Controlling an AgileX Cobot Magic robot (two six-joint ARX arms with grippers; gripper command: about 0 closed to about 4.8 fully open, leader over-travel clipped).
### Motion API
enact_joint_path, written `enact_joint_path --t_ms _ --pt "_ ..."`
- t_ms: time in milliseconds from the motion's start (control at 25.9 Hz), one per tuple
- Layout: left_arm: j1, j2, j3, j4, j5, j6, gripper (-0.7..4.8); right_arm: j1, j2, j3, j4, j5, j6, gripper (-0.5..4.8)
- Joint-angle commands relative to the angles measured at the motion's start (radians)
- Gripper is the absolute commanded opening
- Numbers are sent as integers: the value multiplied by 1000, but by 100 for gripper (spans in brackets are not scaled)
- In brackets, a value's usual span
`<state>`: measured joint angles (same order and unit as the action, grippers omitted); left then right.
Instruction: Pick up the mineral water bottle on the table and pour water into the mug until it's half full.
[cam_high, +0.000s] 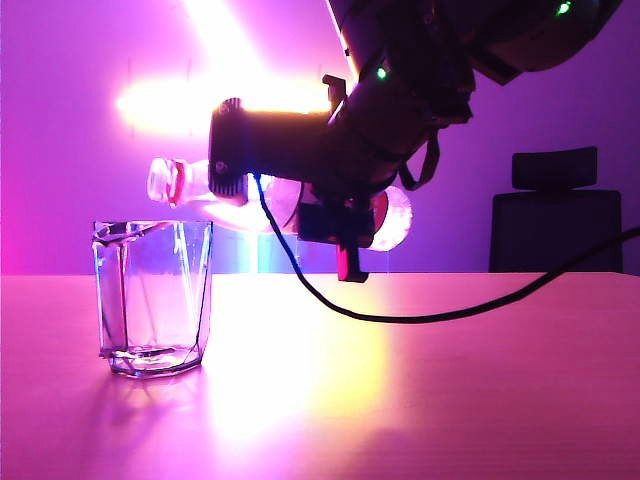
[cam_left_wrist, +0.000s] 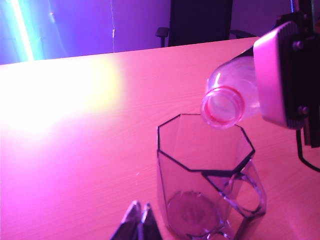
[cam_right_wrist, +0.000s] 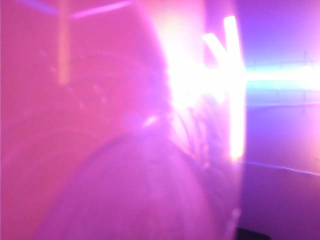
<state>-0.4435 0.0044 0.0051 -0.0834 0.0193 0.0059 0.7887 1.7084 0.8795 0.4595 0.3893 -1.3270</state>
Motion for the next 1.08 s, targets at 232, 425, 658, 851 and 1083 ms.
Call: enact_joint_path --t_ms 232,425,658,851,1083 --pt "0 2 4 10 3 -3 -2 3 -11 10 112 88 -100 201" --pt "0 2 4 10 3 -3 -2 3 -11 10 144 112 -146 202" --pt "0 2 4 10 3 -3 -2 3 -11 10 146 153 -149 202" --pt "0 2 4 10 3 -3 -2 3 -11 10 161 172 -174 202" --pt "0 2 4 10 3 -3 -2 3 -11 10 181 182 -200 203"
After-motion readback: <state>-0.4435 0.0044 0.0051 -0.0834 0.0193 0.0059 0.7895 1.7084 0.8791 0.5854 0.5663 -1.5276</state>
